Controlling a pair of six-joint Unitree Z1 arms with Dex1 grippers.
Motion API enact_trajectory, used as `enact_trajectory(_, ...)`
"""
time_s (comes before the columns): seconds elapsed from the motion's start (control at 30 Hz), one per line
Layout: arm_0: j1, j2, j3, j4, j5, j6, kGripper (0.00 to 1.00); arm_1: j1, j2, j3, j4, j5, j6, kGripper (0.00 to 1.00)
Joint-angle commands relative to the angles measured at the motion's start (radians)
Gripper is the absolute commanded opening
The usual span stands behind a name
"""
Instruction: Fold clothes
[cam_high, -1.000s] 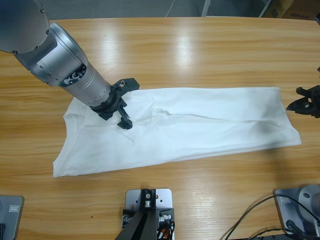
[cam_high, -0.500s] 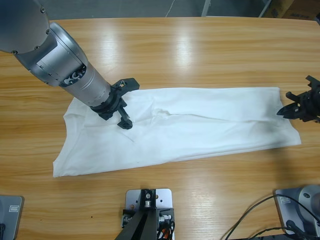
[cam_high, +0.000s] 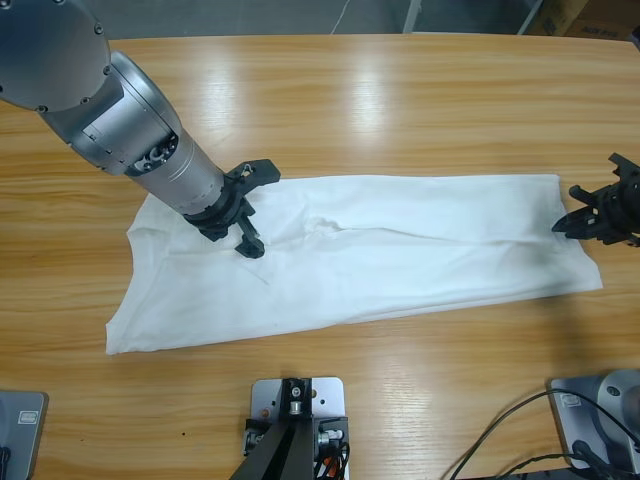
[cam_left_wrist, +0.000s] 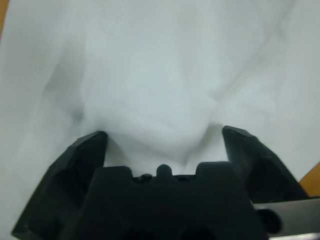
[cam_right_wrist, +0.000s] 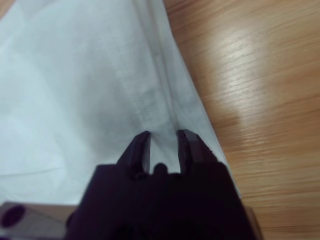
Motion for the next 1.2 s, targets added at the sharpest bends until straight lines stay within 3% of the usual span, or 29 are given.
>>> enact_trajectory(0.03,0.004,0.091,0.003,0.028,0.061,0.057,0.284,-0.01,0.03,0.021,-0.002,0.007,-0.015,0.214)
enact_trajectory(0.13,0.002,0.105,0.005,0.027,0.06,0.069,0.306,-0.01,0.032,0.021,-0.003,0.006,-0.015,0.213)
enact_trajectory(0.2,-0.001,0.109,0.004,0.024,0.057,0.069,0.31,-0.01,0.029,0.021,-0.004,-0.001,-0.015,0.006)
enact_trajectory(0.3,-0.002,0.109,0.002,0.022,0.056,0.069,0.311,-0.01,0.026,0.022,-0.002,-0.008,-0.022,0.0)
enact_trajectory(0.37,-0.002,0.106,0.002,0.022,0.056,0.069,0.388,-0.01,0.022,0.022,-0.001,-0.014,-0.031,0.0)
enact_trajectory(0.47,-0.002,0.085,0.0,0.022,0.056,0.069,0.406,-0.01,0.012,0.022,0.001,-0.02,-0.053,0.0)
enact_trajectory(0.57,-0.002,0.033,-0.004,0.021,0.056,0.069,0.795,-0.01,0.006,0.022,0.002,-0.022,-0.056,0.0)
enact_trajectory(0.67,-0.002,-0.011,-0.003,0.022,0.058,0.069,0.963,-0.01,0.007,0.022,0.002,-0.023,-0.059,0.0)
enact_trajectory(1.0,-0.005,-0.211,0.074,0.022,0.074,0.039,0.971,-0.01,-0.002,0.022,0.021,-0.055,-0.083,0.0)
enact_trajectory(1.07,-0.005,-0.202,0.085,0.003,0.068,0.021,0.917,-0.01,0.0,0.022,0.021,-0.057,-0.085,0.0)
enact_trajectory(1.1,-0.005,-0.195,0.083,-0.005,0.059,0.005,0.728,-0.01,-0.001,0.022,0.021,-0.059,-0.087,0.0)
enact_trajectory(1.13,-0.005,-0.19,0.077,-0.011,0.053,-0.027,0.306,-0.01,-0.002,0.022,0.024,-0.059,-0.087,0.0)
enact_trajectory(1.17,-0.005,-0.186,0.069,-0.012,0.053,-0.064,0.012,-0.01,-0.003,0.022,0.025,-0.059,-0.088,0.0)
enact_trajectory(1.2,-0.005,-0.182,0.061,-0.011,0.053,-0.108,0.0,-0.01,-0.004,0.022,0.025,-0.06,-0.089,0.0)
